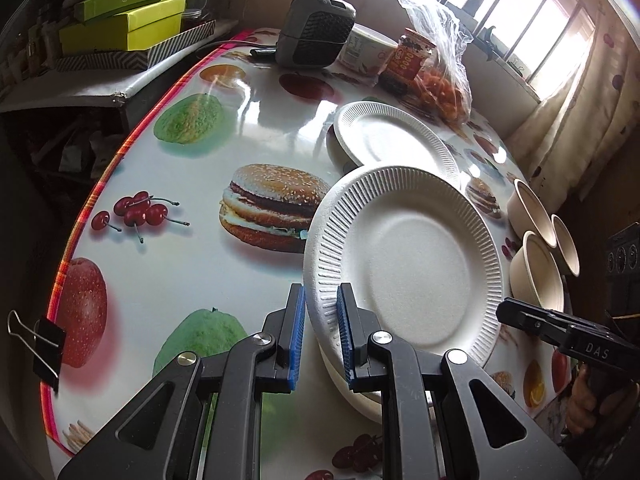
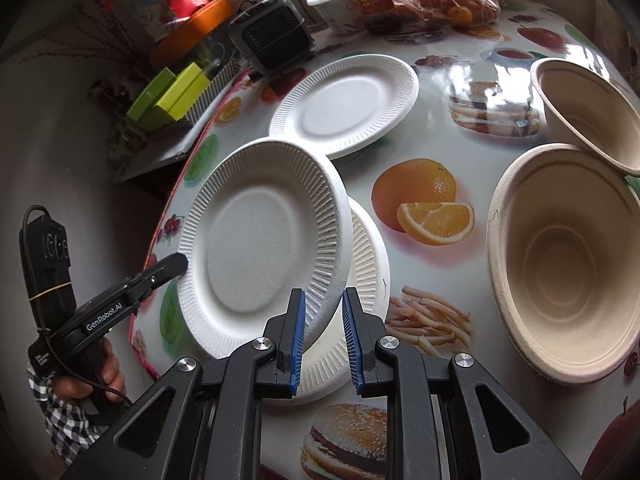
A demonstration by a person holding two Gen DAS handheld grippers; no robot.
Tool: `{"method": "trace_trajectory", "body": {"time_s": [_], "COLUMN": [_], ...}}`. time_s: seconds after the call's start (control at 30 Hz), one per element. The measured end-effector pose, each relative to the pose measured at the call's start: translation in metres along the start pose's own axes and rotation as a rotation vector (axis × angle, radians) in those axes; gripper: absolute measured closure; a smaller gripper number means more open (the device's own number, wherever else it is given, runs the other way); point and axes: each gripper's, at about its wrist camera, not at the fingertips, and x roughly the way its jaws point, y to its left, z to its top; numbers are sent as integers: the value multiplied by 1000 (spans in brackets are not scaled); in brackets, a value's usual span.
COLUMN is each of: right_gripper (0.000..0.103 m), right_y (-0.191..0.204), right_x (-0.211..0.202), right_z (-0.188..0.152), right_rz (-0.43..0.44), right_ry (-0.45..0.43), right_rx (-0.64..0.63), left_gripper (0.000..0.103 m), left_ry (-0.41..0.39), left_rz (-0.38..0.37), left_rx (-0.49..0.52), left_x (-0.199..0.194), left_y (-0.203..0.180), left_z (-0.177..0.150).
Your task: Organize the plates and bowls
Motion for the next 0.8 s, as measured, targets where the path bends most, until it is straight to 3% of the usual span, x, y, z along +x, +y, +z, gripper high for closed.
{"method": "trace_trajectory", "body": {"time_s": [0.8], "right_gripper": [83], "right_y": [-20], "right_x": [3], "right_z": [-21], "right_rz": [-10], "right_ry": [30], "right_rx": [37], "left_gripper": [86], "left_ry": [60], "left_rz": [14], "left_rx": [26], "left_x": [13], "left_y": [-11], "left_z": [-16]}}
